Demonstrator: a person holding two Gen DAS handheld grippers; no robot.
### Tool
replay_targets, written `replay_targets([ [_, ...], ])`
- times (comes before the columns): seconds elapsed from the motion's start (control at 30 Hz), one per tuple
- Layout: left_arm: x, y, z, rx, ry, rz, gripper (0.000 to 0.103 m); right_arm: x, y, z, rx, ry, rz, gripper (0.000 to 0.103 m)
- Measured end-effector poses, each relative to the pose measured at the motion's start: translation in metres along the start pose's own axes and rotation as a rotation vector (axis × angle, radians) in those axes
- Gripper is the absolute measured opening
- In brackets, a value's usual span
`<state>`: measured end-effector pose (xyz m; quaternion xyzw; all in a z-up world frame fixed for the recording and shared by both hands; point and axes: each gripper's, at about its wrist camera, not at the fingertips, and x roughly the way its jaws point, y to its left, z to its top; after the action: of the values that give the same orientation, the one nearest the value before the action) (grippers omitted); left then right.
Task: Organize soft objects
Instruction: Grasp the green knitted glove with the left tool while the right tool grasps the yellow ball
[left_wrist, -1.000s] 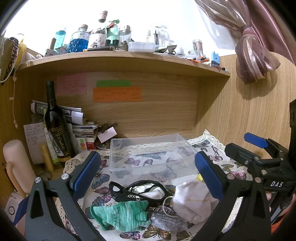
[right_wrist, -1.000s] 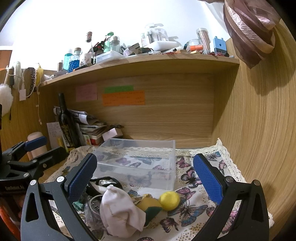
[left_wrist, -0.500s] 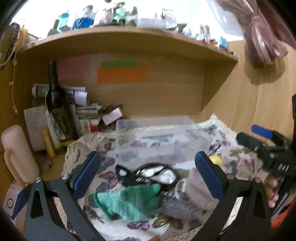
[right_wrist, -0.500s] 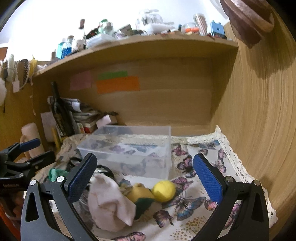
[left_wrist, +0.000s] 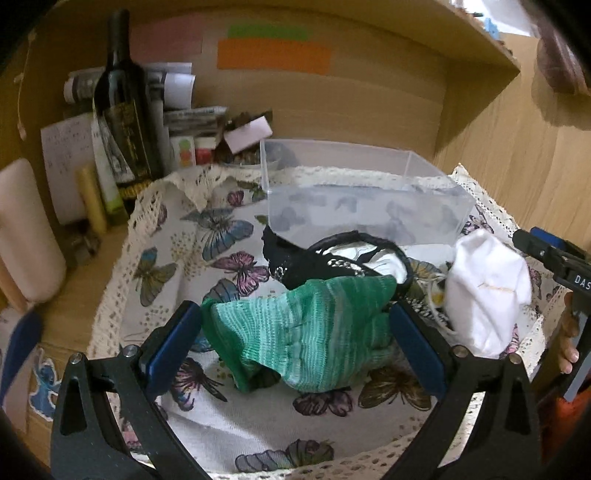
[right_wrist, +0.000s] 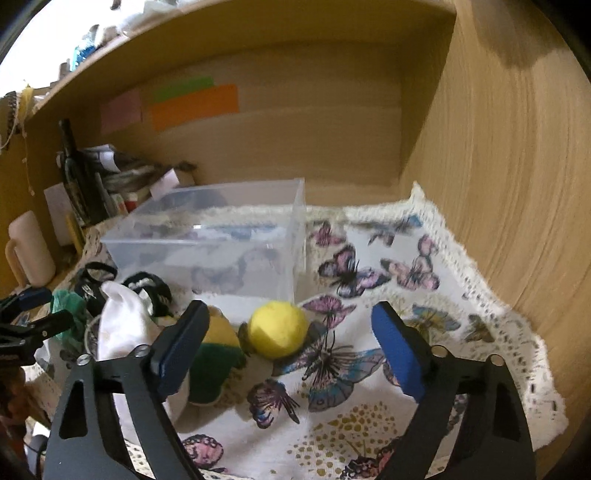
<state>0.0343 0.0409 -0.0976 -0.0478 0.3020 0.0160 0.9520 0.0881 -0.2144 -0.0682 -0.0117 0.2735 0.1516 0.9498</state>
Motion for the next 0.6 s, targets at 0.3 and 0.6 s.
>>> replay_targets([
  [0.3, 0.001, -0.001, 0.001, 0.005, 0.012, -0.054, 0.052, 0.027, -0.007, -0.002, 0.046, 0.090, 0.025, 0.075],
  [0.6, -0.011, 0.010, 0.003, -0.016, 0.010, -0.054, 0.002, 0.041, -0.012, 0.012, 0.075, 0.150, 0.070, 0.066],
])
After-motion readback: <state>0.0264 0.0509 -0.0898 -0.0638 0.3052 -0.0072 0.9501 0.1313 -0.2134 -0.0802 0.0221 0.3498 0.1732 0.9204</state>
